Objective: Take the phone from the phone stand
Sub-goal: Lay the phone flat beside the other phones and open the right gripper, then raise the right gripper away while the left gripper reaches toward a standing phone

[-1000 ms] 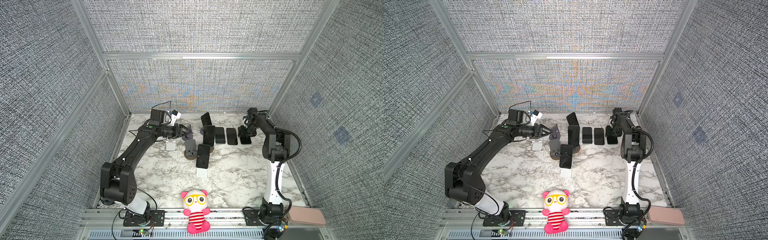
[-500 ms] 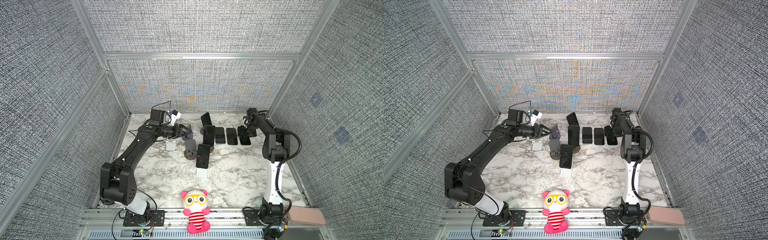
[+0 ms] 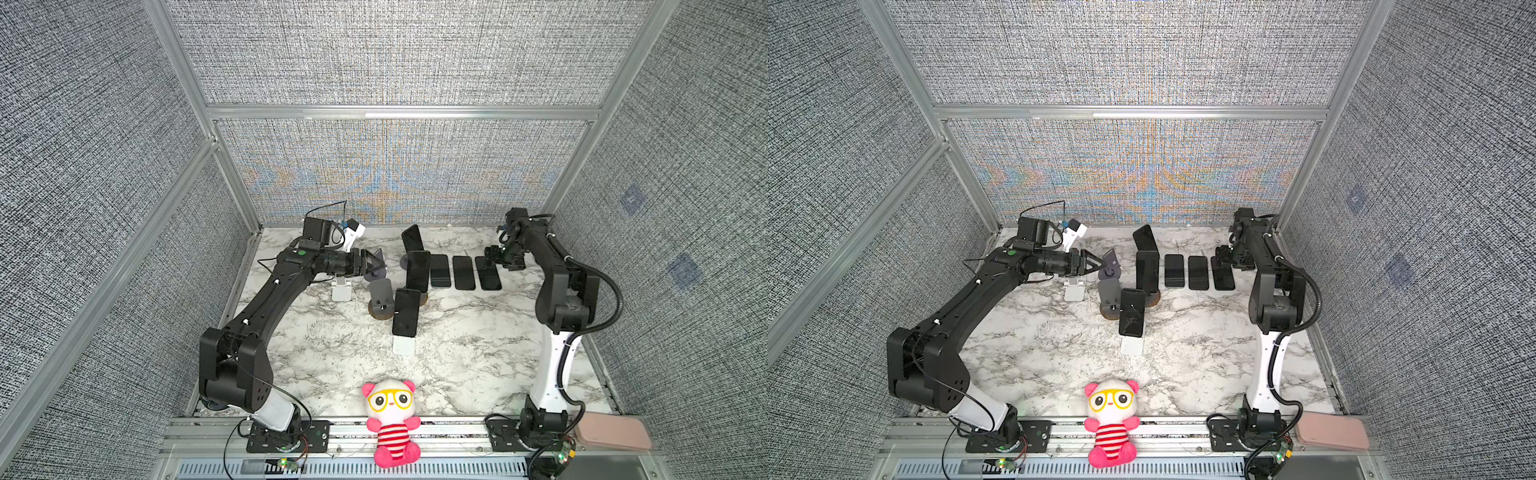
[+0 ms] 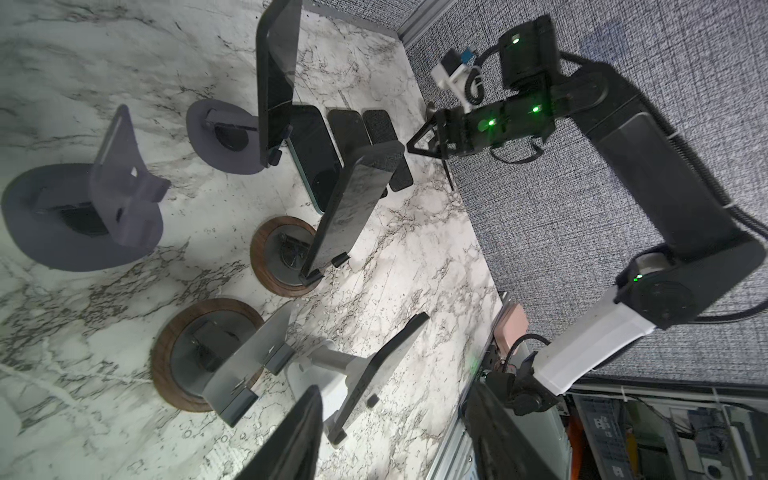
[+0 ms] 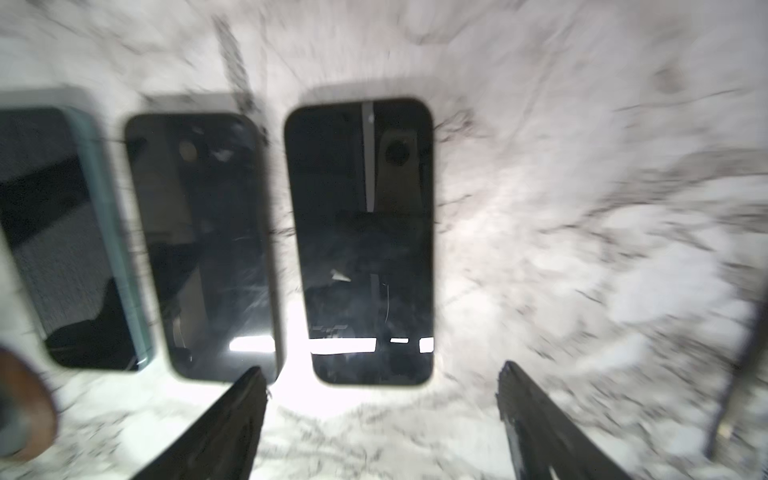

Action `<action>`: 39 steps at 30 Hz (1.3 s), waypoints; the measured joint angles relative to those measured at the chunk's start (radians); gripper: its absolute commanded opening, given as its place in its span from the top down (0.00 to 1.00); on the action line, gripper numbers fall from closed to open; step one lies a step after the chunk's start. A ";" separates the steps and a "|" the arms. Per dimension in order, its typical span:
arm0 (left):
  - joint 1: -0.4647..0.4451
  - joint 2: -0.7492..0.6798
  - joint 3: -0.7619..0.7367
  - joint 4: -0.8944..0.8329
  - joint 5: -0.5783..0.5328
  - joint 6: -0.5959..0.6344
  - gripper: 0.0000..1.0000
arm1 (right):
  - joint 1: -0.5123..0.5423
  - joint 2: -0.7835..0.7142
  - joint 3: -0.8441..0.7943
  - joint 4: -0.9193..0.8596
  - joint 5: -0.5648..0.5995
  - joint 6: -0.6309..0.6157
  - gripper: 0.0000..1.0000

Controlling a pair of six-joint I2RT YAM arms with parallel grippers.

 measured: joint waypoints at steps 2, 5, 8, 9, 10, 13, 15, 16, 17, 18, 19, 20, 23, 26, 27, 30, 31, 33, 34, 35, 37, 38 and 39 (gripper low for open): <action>-0.015 0.000 0.006 -0.024 -0.018 0.032 0.38 | -0.009 -0.074 -0.045 0.002 -0.010 -0.001 0.15; -0.043 -0.002 0.010 -0.055 -0.046 0.078 0.36 | -0.014 -0.200 -0.152 0.021 -0.037 -0.003 0.14; -0.077 -0.014 0.011 -0.076 -0.075 0.124 0.30 | -0.012 -0.335 -0.287 0.053 -0.095 -0.002 0.13; -0.088 -0.019 0.014 -0.082 -0.085 0.140 0.27 | -0.011 -0.383 -0.337 0.071 -0.122 0.002 0.13; -0.097 -0.023 0.017 -0.088 -0.092 0.159 0.24 | -0.011 -0.423 -0.379 0.087 -0.145 0.004 0.13; -0.102 -0.020 0.046 -0.107 -0.114 0.226 0.17 | 0.000 -0.545 -0.480 0.096 -0.197 0.019 0.13; -0.102 0.003 0.092 -0.135 -0.133 0.273 0.14 | 0.021 -0.622 -0.518 0.089 -0.222 0.021 0.13; -0.102 0.024 0.126 -0.151 -0.142 0.302 0.14 | 0.032 -0.671 -0.533 0.087 -0.242 0.023 0.13; -0.103 0.044 0.153 -0.166 -0.143 0.325 0.13 | 0.035 -0.707 -0.542 0.085 -0.259 0.024 0.13; -0.105 0.072 0.187 -0.183 -0.142 0.356 0.12 | 0.036 -0.755 -0.552 0.080 -0.269 0.027 0.13; -0.109 0.097 0.218 -0.204 -0.139 0.385 0.11 | 0.037 -0.798 -0.563 0.074 -0.278 0.035 0.13; -0.113 0.122 0.250 -0.228 -0.135 0.417 0.10 | 0.037 -0.840 -0.575 0.066 -0.288 0.042 0.13; -0.130 0.190 0.342 -0.302 -0.123 0.523 0.09 | 0.049 -0.961 -0.624 0.054 -0.320 0.054 0.13; -0.145 0.270 0.454 -0.402 -0.102 0.639 0.10 | 0.066 -1.045 -0.663 0.038 -0.343 0.076 0.13; -0.149 0.301 0.496 -0.438 -0.093 0.673 0.12 | 0.073 -1.064 -0.670 0.035 -0.349 0.080 0.13; -0.152 0.395 0.614 -0.536 -0.071 0.758 0.18 | 0.090 -1.105 -0.690 0.036 -0.381 0.091 0.13; -0.152 0.425 0.647 -0.565 -0.060 0.781 0.18 | 0.091 -1.112 -0.701 0.037 -0.403 0.091 0.13; -0.156 0.475 0.697 -0.614 -0.041 0.818 0.19 | 0.094 -1.112 -0.716 0.036 -0.434 0.090 0.13; -0.160 0.498 0.718 -0.640 -0.037 0.837 0.19 | 0.094 -1.111 -0.724 0.036 -0.449 0.090 0.13; -0.165 0.515 0.732 -0.661 -0.034 0.852 0.19 | 0.094 -1.111 -0.728 0.035 -0.457 0.090 0.13; -0.178 0.538 0.746 -0.701 -0.033 0.880 0.19 | 0.094 -1.114 -0.734 0.035 -0.474 0.087 0.13; -0.183 0.543 0.746 -0.713 -0.033 0.887 0.19 | 0.094 -1.116 -0.736 0.035 -0.479 0.087 0.13; -0.190 0.546 0.744 -0.726 -0.033 0.895 0.19 | 0.094 -1.119 -0.738 0.035 -0.486 0.086 0.13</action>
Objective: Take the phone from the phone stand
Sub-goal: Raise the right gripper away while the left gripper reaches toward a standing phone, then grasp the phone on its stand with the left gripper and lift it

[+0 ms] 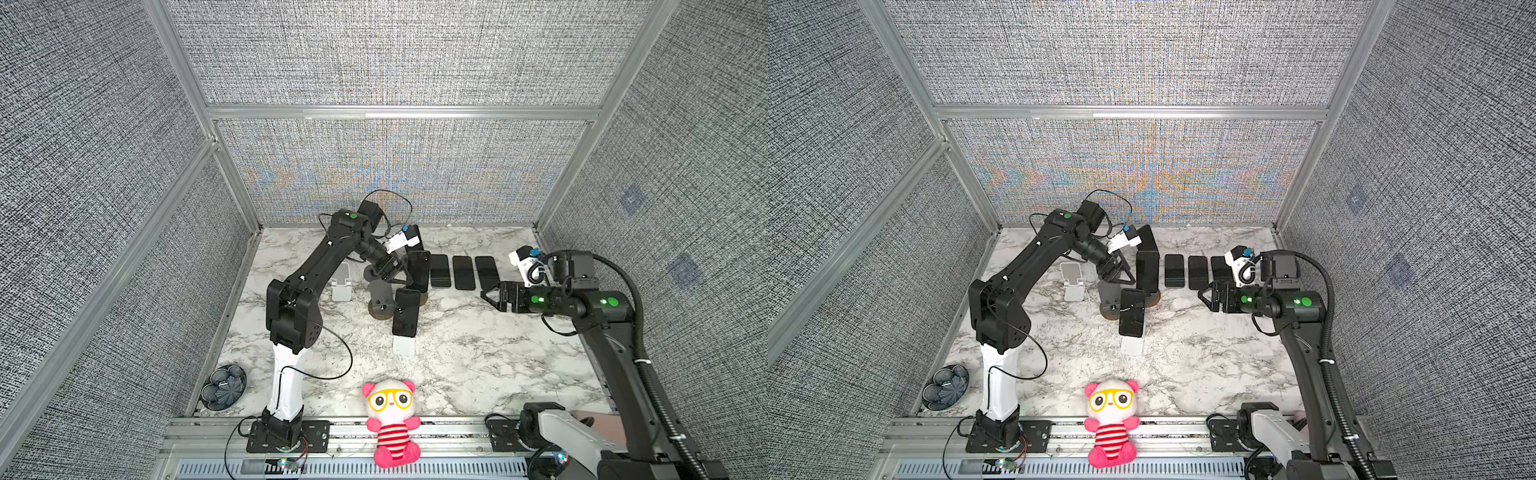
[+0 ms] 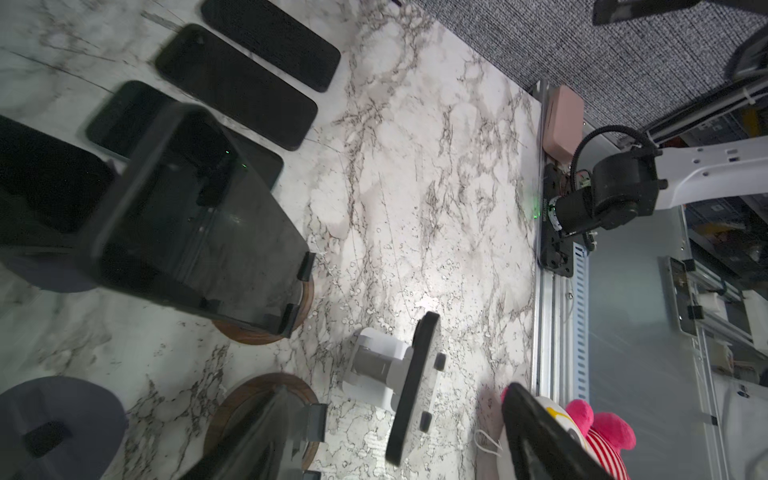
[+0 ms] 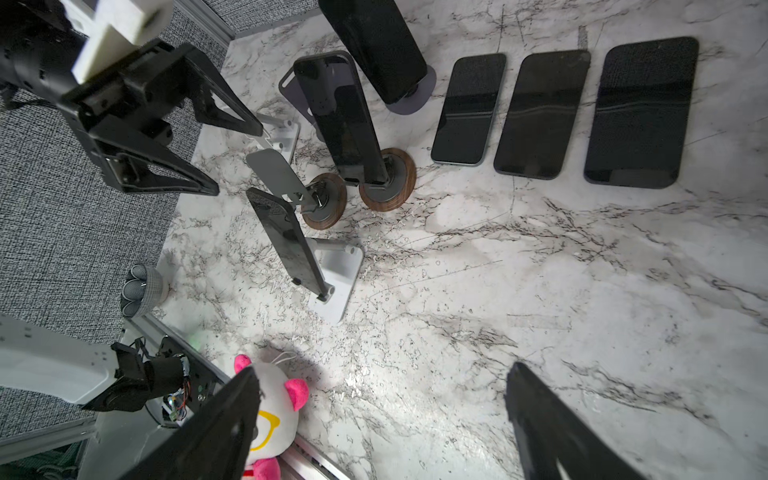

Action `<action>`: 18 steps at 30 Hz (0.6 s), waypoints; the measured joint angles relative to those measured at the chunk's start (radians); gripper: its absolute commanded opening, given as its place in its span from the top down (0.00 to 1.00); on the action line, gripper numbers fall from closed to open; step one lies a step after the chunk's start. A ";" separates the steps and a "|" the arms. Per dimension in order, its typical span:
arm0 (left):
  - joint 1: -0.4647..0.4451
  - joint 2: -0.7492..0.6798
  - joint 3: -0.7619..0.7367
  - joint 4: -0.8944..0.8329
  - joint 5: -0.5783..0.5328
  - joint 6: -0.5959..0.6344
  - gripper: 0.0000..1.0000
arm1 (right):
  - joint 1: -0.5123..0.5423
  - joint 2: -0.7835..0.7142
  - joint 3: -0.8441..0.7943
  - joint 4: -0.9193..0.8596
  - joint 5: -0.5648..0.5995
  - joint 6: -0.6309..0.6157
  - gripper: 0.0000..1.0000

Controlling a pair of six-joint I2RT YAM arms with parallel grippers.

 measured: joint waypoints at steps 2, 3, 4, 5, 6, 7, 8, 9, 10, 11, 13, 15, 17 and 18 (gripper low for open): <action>-0.008 0.004 -0.015 -0.012 0.005 0.015 0.21 | 0.000 -0.003 0.000 0.000 -0.008 0.000 0.13; -0.011 0.006 -0.024 -0.015 0.008 0.021 0.21 | 0.000 -0.005 0.000 0.000 -0.010 0.000 0.13; -0.013 0.010 -0.033 -0.018 0.013 0.027 0.22 | 0.000 -0.005 0.000 0.000 -0.011 0.000 0.13; -0.014 0.011 -0.041 -0.021 0.013 0.033 0.23 | 0.000 -0.006 0.000 0.000 -0.010 0.000 0.13; -0.018 0.014 -0.049 -0.028 0.013 0.035 0.24 | 0.000 -0.006 0.000 0.000 -0.010 -0.001 0.13; -0.019 0.014 -0.056 -0.033 0.013 0.039 0.25 | 0.001 -0.007 0.000 0.000 -0.010 -0.003 0.13; -0.022 0.014 -0.063 -0.037 0.013 0.040 0.26 | 0.001 -0.008 0.000 0.000 -0.010 -0.003 0.13; -0.025 0.014 -0.071 -0.039 0.013 0.043 0.28 | 0.001 -0.008 -0.001 0.000 -0.010 -0.004 0.13; -0.028 0.014 -0.079 -0.039 0.013 0.045 0.30 | 0.001 -0.008 -0.001 0.000 -0.010 -0.006 0.13; -0.031 0.014 -0.086 -0.039 0.013 0.045 0.31 | 0.001 -0.008 -0.001 0.000 -0.010 -0.007 0.13; -0.034 0.014 -0.100 -0.035 0.013 0.045 0.37 | 0.001 -0.009 -0.001 0.000 -0.010 -0.008 0.13; -0.032 0.014 -0.108 -0.031 0.012 0.045 0.44 | 0.001 -0.012 -0.001 0.000 -0.010 -0.011 0.13; -0.032 0.014 -0.114 -0.027 0.008 0.045 0.50 | 0.001 -0.016 -0.001 0.000 -0.010 -0.011 0.13; -0.032 0.014 -0.116 -0.025 0.005 0.045 0.53 | 0.001 -0.018 -0.001 0.000 -0.010 -0.011 0.13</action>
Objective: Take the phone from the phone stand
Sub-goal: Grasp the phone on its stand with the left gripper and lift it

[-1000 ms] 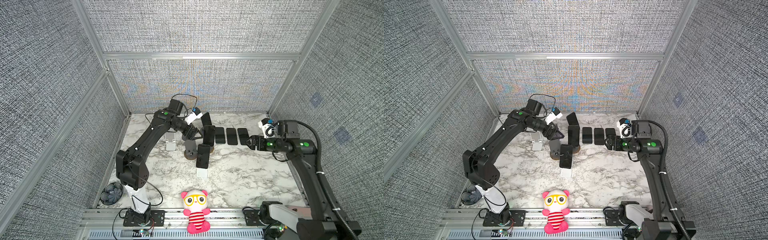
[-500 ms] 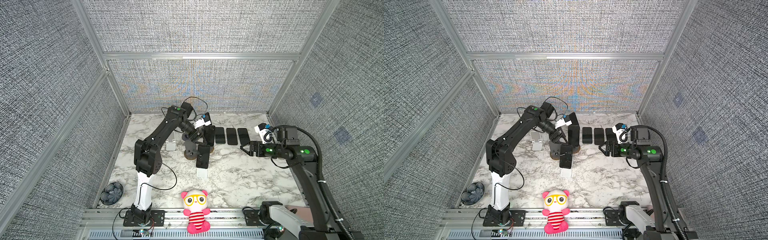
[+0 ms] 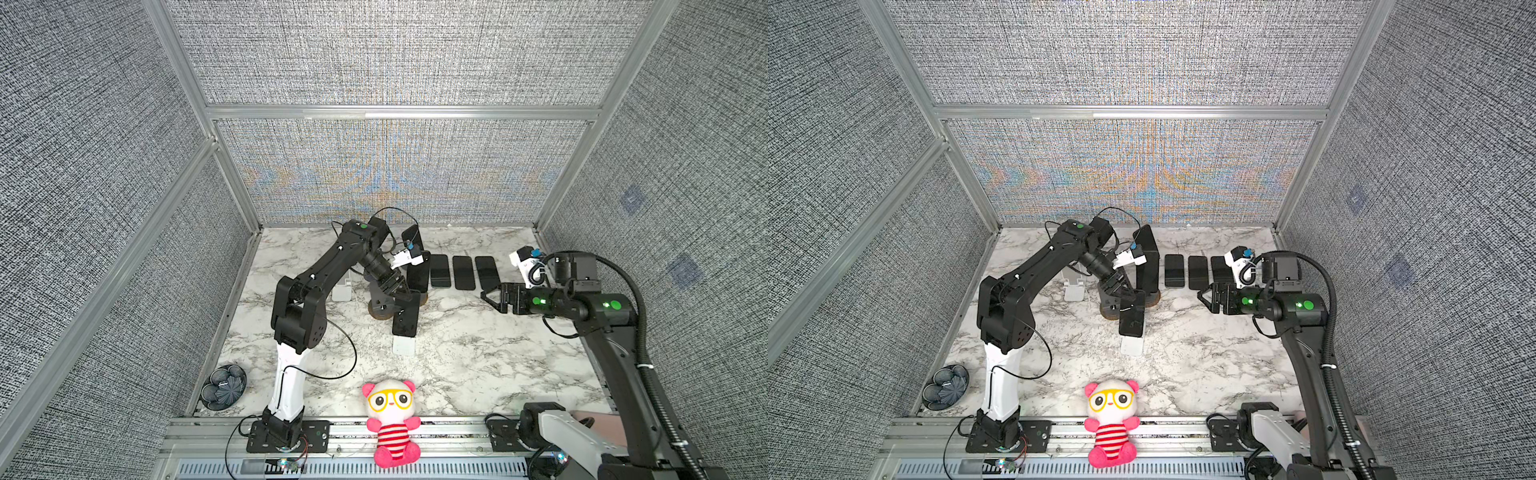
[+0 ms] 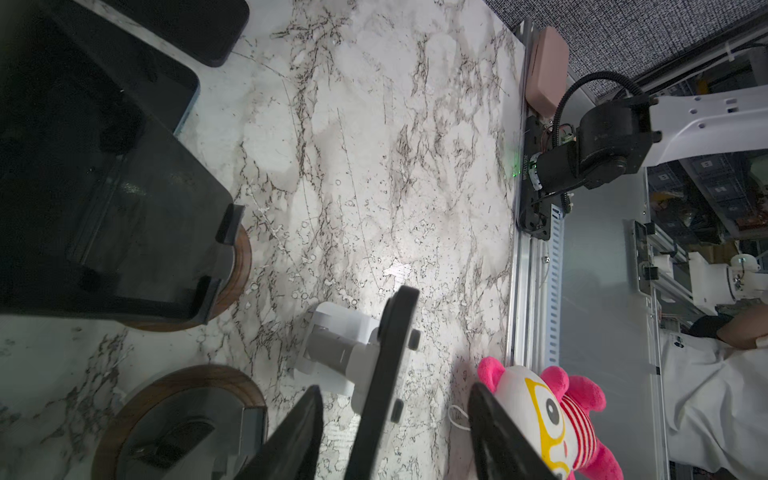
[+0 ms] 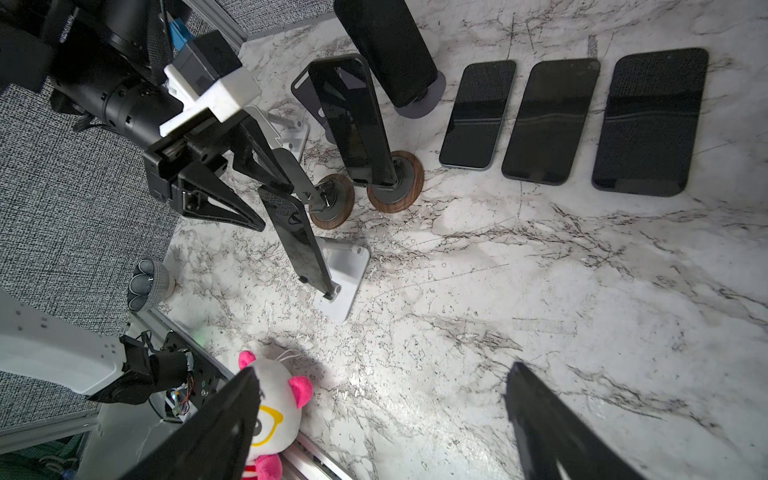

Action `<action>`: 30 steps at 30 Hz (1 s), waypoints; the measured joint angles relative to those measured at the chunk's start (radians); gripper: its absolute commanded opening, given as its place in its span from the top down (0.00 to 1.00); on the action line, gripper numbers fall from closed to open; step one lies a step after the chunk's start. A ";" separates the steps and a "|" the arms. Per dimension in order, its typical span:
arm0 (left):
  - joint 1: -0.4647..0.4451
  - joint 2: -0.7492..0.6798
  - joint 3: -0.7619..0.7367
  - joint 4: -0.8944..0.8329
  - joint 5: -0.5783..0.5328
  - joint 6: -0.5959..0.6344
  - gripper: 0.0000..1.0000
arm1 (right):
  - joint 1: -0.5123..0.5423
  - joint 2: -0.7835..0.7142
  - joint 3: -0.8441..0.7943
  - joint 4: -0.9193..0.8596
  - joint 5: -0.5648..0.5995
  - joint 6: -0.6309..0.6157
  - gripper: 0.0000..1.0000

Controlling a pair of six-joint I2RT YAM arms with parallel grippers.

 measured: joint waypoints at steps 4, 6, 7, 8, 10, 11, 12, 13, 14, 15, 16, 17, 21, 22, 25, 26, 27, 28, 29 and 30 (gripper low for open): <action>-0.001 0.002 -0.005 0.014 -0.010 0.000 0.67 | 0.000 -0.003 -0.003 0.000 0.001 0.000 0.13; -0.001 0.003 -0.007 0.019 -0.014 0.000 0.74 | 0.000 -0.003 -0.006 0.000 0.003 0.000 0.13; -0.001 0.003 -0.010 0.023 -0.015 0.000 0.76 | 0.000 -0.002 -0.006 0.000 0.004 0.000 0.13; -0.001 0.003 -0.012 0.026 -0.016 0.000 0.77 | 0.000 -0.002 -0.006 0.000 0.006 0.000 0.13; -0.001 0.003 -0.017 0.031 -0.017 0.000 0.79 | 0.000 -0.002 -0.006 0.000 0.012 0.000 0.13; -0.001 0.003 -0.018 0.032 -0.017 0.000 0.80 | 0.000 -0.002 -0.006 0.000 0.016 0.000 0.13; -0.001 0.003 -0.019 0.033 -0.015 0.002 0.80 | 0.000 -0.003 -0.006 0.000 0.019 0.000 0.13; -0.001 0.003 -0.019 0.032 -0.015 0.004 0.81 | 0.000 -0.003 -0.006 0.000 0.021 0.000 0.13; -0.001 0.003 -0.020 0.031 -0.014 0.006 0.82 | 0.000 -0.004 -0.006 0.000 0.024 0.000 0.13; -0.001 0.003 -0.022 0.029 -0.014 0.011 0.83 | 0.000 -0.005 -0.006 0.000 0.026 0.000 0.13; -0.001 0.003 -0.023 0.026 -0.014 0.017 0.84 | 0.000 -0.006 -0.006 0.000 0.027 0.000 0.13; -0.001 0.003 -0.024 0.023 -0.013 0.023 0.86 | 0.000 -0.008 -0.006 0.000 0.029 0.001 0.13; -0.003 0.000 -0.034 0.013 0.007 0.031 0.93 | 0.000 -0.010 -0.008 0.000 0.034 0.002 0.13; -0.003 -0.002 -0.035 0.014 0.007 0.032 0.95 | 0.000 -0.010 -0.008 0.000 0.035 0.002 0.13; -0.002 -0.010 -0.043 0.014 0.006 0.039 1.00 | 0.002 -0.014 -0.008 0.000 0.038 0.006 0.13; -0.002 -0.014 -0.045 0.013 0.004 0.040 1.00 | 0.002 -0.015 -0.008 0.000 0.040 0.006 0.13; -0.002 -0.018 -0.048 0.013 0.004 0.043 1.00 | 0.003 -0.016 -0.008 0.000 0.041 0.009 0.14; -0.002 -0.021 -0.051 0.013 0.003 0.044 1.00 | 0.004 -0.018 -0.008 0.000 0.045 0.012 0.15; -0.002 -0.026 -0.052 0.013 0.000 0.045 1.00 | 0.007 -0.020 -0.011 0.001 0.047 0.012 0.16; -0.002 -0.032 -0.052 0.012 -0.004 0.046 1.00 | 0.008 -0.022 -0.014 0.001 0.048 0.012 0.17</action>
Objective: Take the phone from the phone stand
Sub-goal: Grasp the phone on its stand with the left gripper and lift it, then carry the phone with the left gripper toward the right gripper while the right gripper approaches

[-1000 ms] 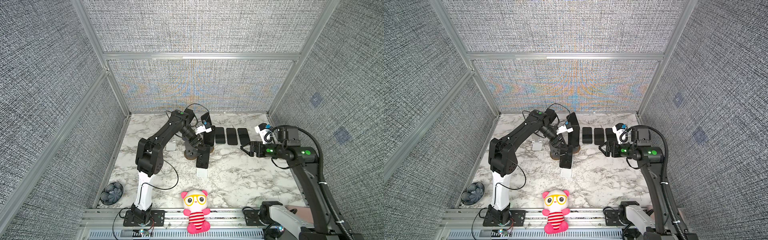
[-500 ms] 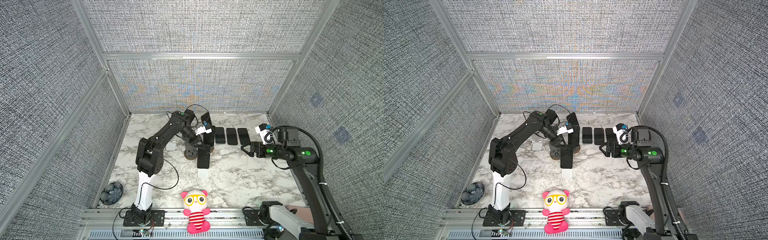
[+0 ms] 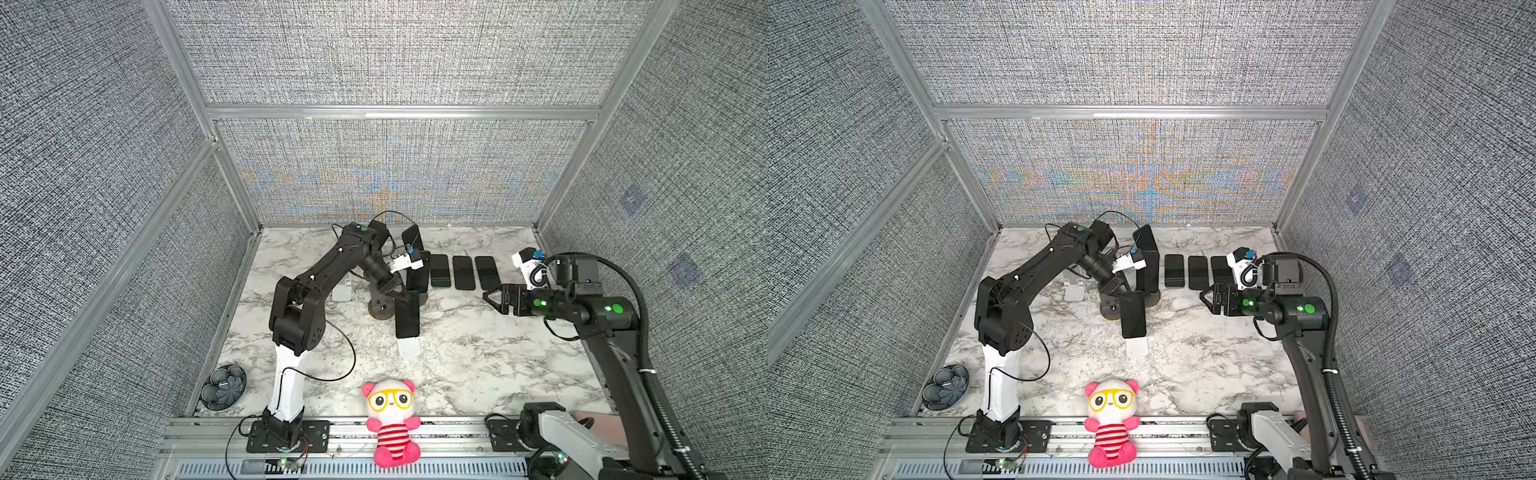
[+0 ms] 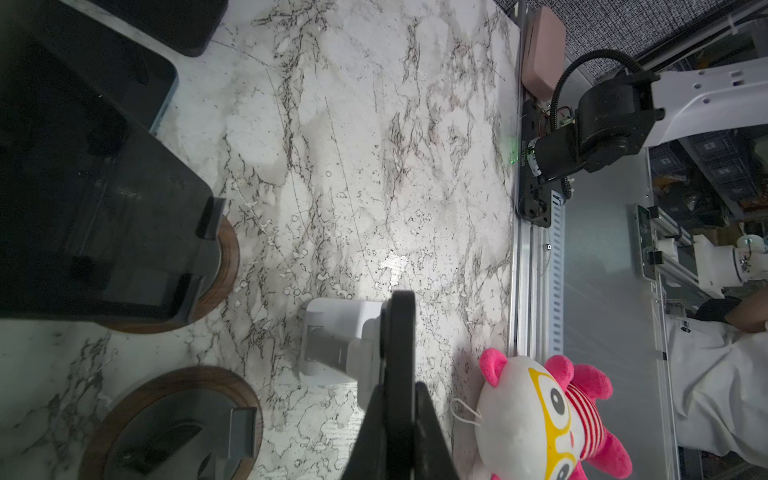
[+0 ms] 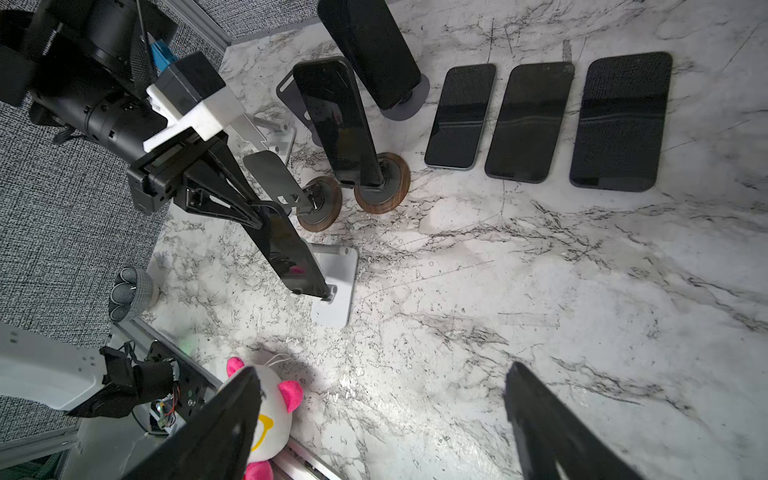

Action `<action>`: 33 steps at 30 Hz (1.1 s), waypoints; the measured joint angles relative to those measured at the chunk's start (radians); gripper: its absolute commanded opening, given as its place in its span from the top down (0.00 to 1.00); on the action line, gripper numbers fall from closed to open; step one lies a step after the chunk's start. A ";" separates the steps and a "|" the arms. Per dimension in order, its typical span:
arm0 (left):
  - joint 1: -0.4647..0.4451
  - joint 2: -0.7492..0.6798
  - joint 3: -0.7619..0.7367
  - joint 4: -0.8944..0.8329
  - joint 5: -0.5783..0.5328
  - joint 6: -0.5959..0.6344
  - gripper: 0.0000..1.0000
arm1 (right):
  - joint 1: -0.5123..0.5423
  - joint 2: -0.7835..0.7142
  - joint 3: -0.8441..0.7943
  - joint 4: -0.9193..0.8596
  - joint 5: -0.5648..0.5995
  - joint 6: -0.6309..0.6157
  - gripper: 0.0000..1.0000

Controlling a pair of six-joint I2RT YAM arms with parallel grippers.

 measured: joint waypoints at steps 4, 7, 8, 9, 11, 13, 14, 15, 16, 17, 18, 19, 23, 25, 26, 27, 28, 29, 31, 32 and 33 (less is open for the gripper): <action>0.000 -0.027 0.001 0.006 -0.011 -0.017 1.00 | 0.019 0.000 -0.005 0.003 0.007 0.000 0.19; 0.002 -0.052 0.014 0.021 -0.014 -0.064 1.00 | 0.064 0.011 0.002 0.013 0.028 0.000 0.20; 0.002 -0.063 0.020 0.029 -0.011 -0.085 1.00 | 0.086 0.017 0.009 0.016 0.040 -0.001 0.20; 0.002 -0.075 0.025 0.039 -0.008 -0.108 1.00 | 0.109 0.022 0.016 0.024 0.055 -0.003 0.20; 0.002 -0.096 0.030 0.054 0.001 -0.152 1.00 | 0.159 0.039 0.037 0.032 0.081 -0.010 0.21; 0.002 -0.125 0.029 0.062 0.011 -0.201 1.00 | 0.207 0.059 0.056 0.039 0.108 -0.016 0.22; 0.002 -0.143 0.024 0.068 0.015 -0.227 1.00 | 0.232 0.070 0.066 0.043 0.122 -0.020 0.22; 0.002 -0.166 0.014 0.077 0.018 -0.260 1.00 | 0.256 0.079 0.076 0.047 0.138 -0.023 0.23; 0.002 -0.186 0.004 0.089 0.019 -0.290 1.00 | 0.275 0.088 0.082 0.050 0.150 -0.027 0.23; 0.002 -0.209 -0.012 0.108 0.019 -0.328 1.00 | 0.300 0.099 0.093 0.053 0.166 -0.033 0.23; 0.002 -0.232 -0.033 0.130 0.019 -0.371 1.00 | 0.328 0.110 0.102 0.057 0.186 -0.039 0.24; 0.001 -0.250 -0.051 0.151 0.020 -0.406 1.00 | 0.350 0.117 0.109 0.060 0.198 -0.045 0.24; 0.003 -0.307 -0.134 0.259 0.051 -0.598 1.00 | 0.437 0.150 0.145 0.066 0.251 -0.072 0.24; 0.005 -0.312 -0.165 0.306 0.083 -0.689 1.00 | 0.471 0.172 0.165 0.067 0.277 -0.087 0.24; 0.008 -0.312 -0.181 0.327 0.097 -0.731 1.00 | 0.489 0.183 0.175 0.066 0.285 -0.093 0.24; 0.011 -0.312 -0.198 0.346 0.110 -0.778 1.00 | 0.508 0.195 0.184 0.066 0.287 -0.099 0.24; 0.015 -0.314 -0.216 0.367 0.122 -0.817 1.00 | 0.522 0.205 0.192 0.065 0.288 -0.103 0.23; 0.017 -0.322 -0.240 0.395 0.132 -0.860 1.00 | 0.539 0.217 0.201 0.064 0.295 -0.107 0.21; 0.018 -0.348 -0.305 0.470 0.151 -0.940 1.00 | 0.566 0.241 0.219 0.059 0.307 -0.114 0.16; 0.017 -0.368 -0.348 0.517 0.162 -0.990 1.00 | 0.579 0.257 0.228 0.056 0.310 -0.116 0.15; 0.018 -0.383 -0.383 0.558 0.173 -1.031 1.00 | 0.586 0.272 0.237 0.053 0.310 -0.117 0.14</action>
